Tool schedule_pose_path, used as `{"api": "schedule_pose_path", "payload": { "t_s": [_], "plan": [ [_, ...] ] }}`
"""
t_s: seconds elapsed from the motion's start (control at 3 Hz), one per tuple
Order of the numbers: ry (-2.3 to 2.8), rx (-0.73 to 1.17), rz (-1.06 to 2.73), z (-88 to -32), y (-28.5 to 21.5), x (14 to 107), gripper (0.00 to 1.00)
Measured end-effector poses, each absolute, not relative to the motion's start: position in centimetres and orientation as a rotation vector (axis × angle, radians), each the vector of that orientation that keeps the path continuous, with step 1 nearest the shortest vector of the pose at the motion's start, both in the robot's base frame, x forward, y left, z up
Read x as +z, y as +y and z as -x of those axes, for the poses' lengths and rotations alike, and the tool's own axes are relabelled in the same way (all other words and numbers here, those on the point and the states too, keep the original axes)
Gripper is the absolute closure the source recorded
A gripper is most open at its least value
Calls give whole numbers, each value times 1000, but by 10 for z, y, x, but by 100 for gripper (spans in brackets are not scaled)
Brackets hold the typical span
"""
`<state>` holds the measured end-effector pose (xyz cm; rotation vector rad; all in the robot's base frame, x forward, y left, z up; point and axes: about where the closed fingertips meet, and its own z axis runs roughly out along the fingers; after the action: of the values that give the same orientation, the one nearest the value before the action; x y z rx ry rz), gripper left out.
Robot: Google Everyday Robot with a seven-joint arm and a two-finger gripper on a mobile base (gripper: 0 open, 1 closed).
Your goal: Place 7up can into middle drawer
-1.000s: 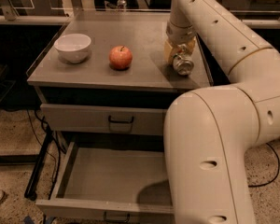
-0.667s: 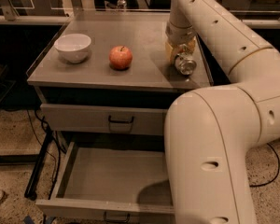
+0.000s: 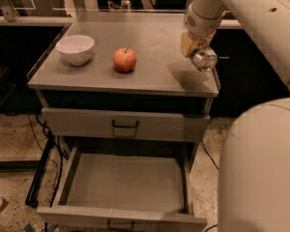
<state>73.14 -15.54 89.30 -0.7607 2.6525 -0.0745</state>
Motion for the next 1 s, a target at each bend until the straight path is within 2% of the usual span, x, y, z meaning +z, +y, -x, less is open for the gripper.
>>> {"api": "schedule_pose_path", "payload": {
  "t_s": [0.67,1.0],
  "plan": [
    [2648,-74,774,-727,-154,893,100],
    [2654,-76,782,-707,-156,891,100]
  ]
}}
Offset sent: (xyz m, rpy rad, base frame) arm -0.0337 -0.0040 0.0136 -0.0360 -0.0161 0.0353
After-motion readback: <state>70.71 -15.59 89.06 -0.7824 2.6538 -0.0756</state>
